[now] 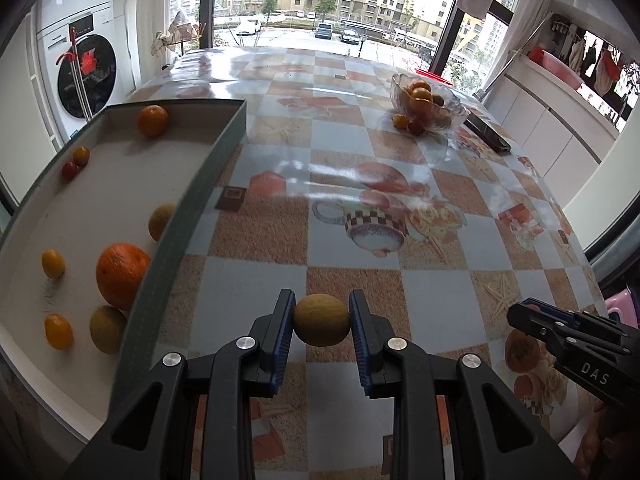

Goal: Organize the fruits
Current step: 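Carry the held tomato and yellow-green fruit over the white tray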

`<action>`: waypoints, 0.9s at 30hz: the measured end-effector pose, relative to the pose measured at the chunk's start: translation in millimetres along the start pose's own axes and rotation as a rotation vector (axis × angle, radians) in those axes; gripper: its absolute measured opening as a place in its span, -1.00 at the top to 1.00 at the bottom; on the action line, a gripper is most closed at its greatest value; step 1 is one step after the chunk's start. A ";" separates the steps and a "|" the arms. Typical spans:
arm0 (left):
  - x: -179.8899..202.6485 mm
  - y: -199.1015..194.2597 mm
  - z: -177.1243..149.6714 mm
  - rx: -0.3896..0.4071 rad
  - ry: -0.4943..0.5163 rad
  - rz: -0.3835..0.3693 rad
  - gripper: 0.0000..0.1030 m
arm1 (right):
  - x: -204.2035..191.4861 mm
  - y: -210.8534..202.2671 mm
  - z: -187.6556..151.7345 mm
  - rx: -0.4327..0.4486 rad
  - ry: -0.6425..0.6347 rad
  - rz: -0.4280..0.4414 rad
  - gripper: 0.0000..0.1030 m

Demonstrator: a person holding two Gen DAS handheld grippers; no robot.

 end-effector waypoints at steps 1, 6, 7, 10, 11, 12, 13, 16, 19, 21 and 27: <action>0.2 0.4 -1.1 0.000 0.005 0.004 0.44 | -0.6 1.0 -1.0 -0.002 -0.002 -0.005 0.53; 1.7 9.9 -7.4 -0.007 0.018 0.021 0.44 | -0.2 2.3 -2.0 0.012 -0.011 -0.030 0.53; 3.0 9.1 -6.4 0.016 0.027 0.030 0.44 | 0.4 2.3 -1.8 0.021 -0.013 -0.041 0.53; 7.2 12.4 -2.8 0.023 0.048 0.040 0.44 | 5.1 1.8 1.6 0.066 -0.008 -0.095 0.53; 8.1 13.6 -0.7 0.027 0.048 0.038 0.44 | 7.8 2.4 4.0 0.087 -0.001 -0.108 0.53; 8.5 14.7 1.2 0.034 0.048 0.035 0.44 | 10.4 2.8 6.5 0.104 0.006 -0.113 0.53; 8.5 16.1 3.2 0.042 0.049 0.036 0.44 | 13.5 3.1 9.2 0.122 0.015 -0.117 0.53; 9.8 17.6 5.1 0.074 0.068 0.057 0.44 | 19.3 4.6 16.4 0.153 0.022 -0.128 0.54; 11.0 16.9 3.3 0.104 0.090 0.070 0.44 | 20.0 5.2 18.5 0.173 0.001 -0.136 0.53; 10.5 16.6 3.3 0.112 0.094 0.069 0.44 | 19.9 5.3 18.9 0.185 -0.003 -0.135 0.53; 8.5 15.8 5.4 0.121 0.077 0.023 0.44 | 19.9 4.8 19.4 0.208 0.000 -0.115 0.53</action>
Point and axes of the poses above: each gripper's, at about its wrist camera, not at the fingertips, and y roughly the way its jaws point, x to its right, z to its top, the point moved 9 cm from there along y, roughly the way its jaws point, and after that the axes turned 9 degrees about -x, right-handed, at the moved point
